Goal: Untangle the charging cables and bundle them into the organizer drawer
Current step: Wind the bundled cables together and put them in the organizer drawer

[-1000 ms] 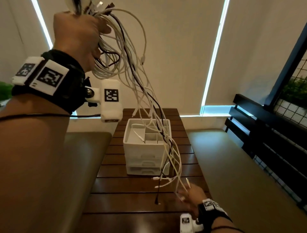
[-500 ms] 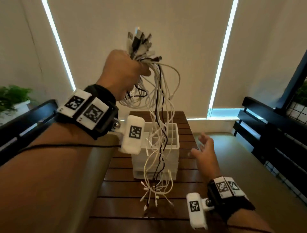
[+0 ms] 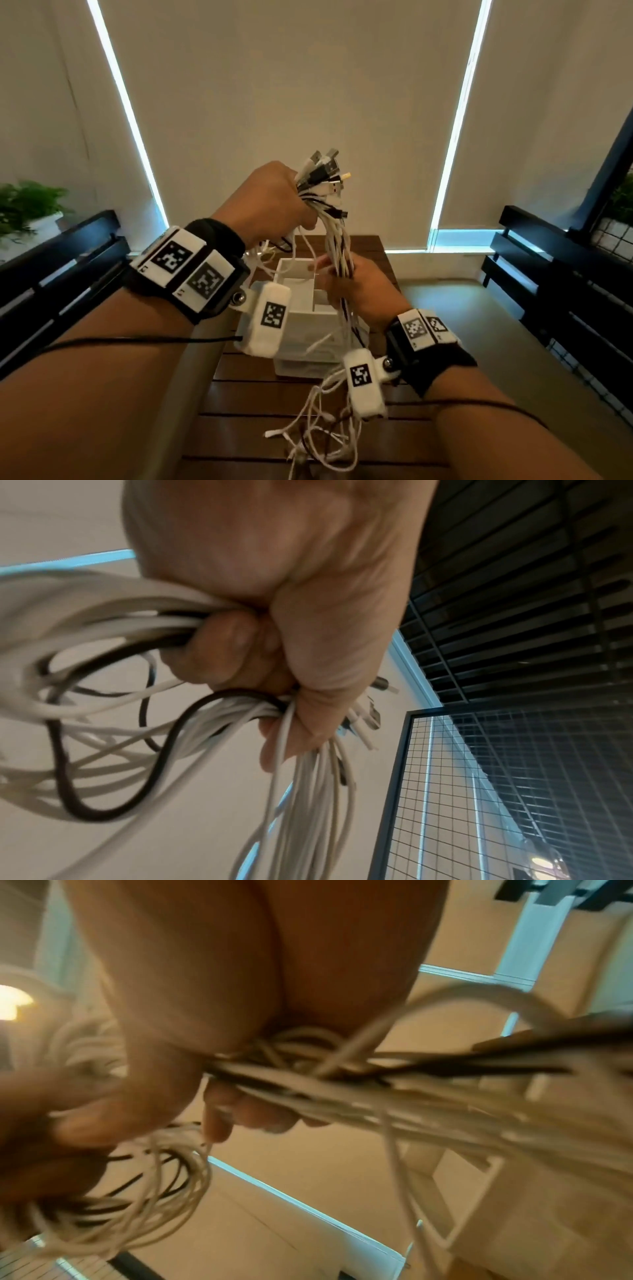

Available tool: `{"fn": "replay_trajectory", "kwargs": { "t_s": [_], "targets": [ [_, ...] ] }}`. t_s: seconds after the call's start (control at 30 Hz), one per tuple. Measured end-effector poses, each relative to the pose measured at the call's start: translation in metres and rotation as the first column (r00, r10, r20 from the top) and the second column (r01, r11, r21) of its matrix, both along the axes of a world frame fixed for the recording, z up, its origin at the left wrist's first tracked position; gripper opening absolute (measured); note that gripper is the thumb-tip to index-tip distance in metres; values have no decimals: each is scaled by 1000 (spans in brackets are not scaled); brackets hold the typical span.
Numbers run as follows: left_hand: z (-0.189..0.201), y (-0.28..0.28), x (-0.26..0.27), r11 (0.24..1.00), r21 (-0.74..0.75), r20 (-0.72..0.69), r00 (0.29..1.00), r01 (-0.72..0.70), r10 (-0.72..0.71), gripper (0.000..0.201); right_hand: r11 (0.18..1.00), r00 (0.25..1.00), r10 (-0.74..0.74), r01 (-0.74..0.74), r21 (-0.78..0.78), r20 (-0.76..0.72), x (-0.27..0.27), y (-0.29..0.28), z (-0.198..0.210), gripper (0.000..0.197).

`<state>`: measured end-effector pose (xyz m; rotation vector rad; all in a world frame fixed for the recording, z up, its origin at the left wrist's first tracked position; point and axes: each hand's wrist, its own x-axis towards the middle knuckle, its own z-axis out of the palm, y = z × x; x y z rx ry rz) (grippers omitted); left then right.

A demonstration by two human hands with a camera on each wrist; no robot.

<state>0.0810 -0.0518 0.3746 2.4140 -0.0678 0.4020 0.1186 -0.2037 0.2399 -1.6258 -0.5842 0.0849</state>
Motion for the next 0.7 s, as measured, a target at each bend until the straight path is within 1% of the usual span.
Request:
{"fn": "replay_trajectory", "kwargs": {
  "t_s": [0.03, 0.1, 0.17, 0.23, 0.27, 0.3, 0.37, 0.4, 0.43, 0.47, 0.5, 0.53, 0.57, 0.6, 0.63, 0.67, 0.7],
  "targets": [
    [-2, 3, 1, 1000, 28, -1, 1000, -7, 8, 16, 1000, 999, 28, -28, -5, -23, 0, -4, -7, 13],
    [-5, 6, 4, 998, 63, -10, 1000, 2, -2, 17, 1000, 999, 17, -18, -26, -32, -3, -10, -17, 14],
    [-10, 7, 5, 995, 94, -35, 999, 24, -21, 20, 999, 999, -36, 36, -41, -9, -5, -11, -25, 17],
    [-15, 8, 7, 994, 85, -81, 994, 74, -67, 23, 990, 991, -130, 131, -47, 19, -5, -10, -32, 30],
    [-16, 9, 7, 993, 38, -101, 989, 109, -104, 24, 984, 985, -175, 175, -45, -1, -3, -10, -39, 34],
    [-17, 11, 7, 989, -41, -103, 984, 139, -143, 26, 978, 977, -205, 203, -47, -55, -5, -11, -46, 33],
    [-17, 20, 9, 959, -224, -49, 981, 172, -187, 23, 966, 948, -253, 234, -112, -196, -7, -14, -75, 24],
    [-17, 25, 11, 934, -312, -12, 982, 174, -187, 20, 954, 931, -271, 225, -201, -245, -7, -17, -94, 21],
    [-19, 29, 14, 898, -406, 11, 983, 172, -183, 20, 924, 923, -277, 180, -339, -266, -10, -19, -110, 18],
    [-21, 33, 18, 852, -496, 21, 983, 168, -182, 24, 857, 928, -258, 91, -508, -269, -13, -22, -127, 15],
    [-25, 36, 20, 807, -568, 17, 983, 161, -184, 30, 756, 933, -214, -29, -654, -289, -17, -25, -137, 22],
    [-30, 37, 23, 773, -616, 8, 982, 153, -188, 34, 653, 928, -179, -137, -745, -328, -21, -27, -144, 49],
    [-36, 37, 26, 751, -644, -3, 981, 147, -194, 36, 583, 914, -169, -209, -785, -368, -22, -28, -148, 83],
    [-43, 38, 27, 735, -662, -7, 980, 146, -201, 36, 572, 905, -172, -230, -787, -389, -23, -30, -148, 111],
    [-50, 38, 28, 723, -676, -6, 979, 147, -205, 36, 606, 902, -172, -220, -764, -396, -23, -31, -140, 132],
    [-57, 39, 28, 712, -686, -4, 977, 151, -211, 35, 686, 902, -167, -184, -704, -398, -22, -33, -128, 147],
    [-63, 39, 28, 705, -692, -2, 975, 159, -222, 35, 774, 915, -157, -120, -622, -372, -22, -35, -114, 156]
  ]
}}
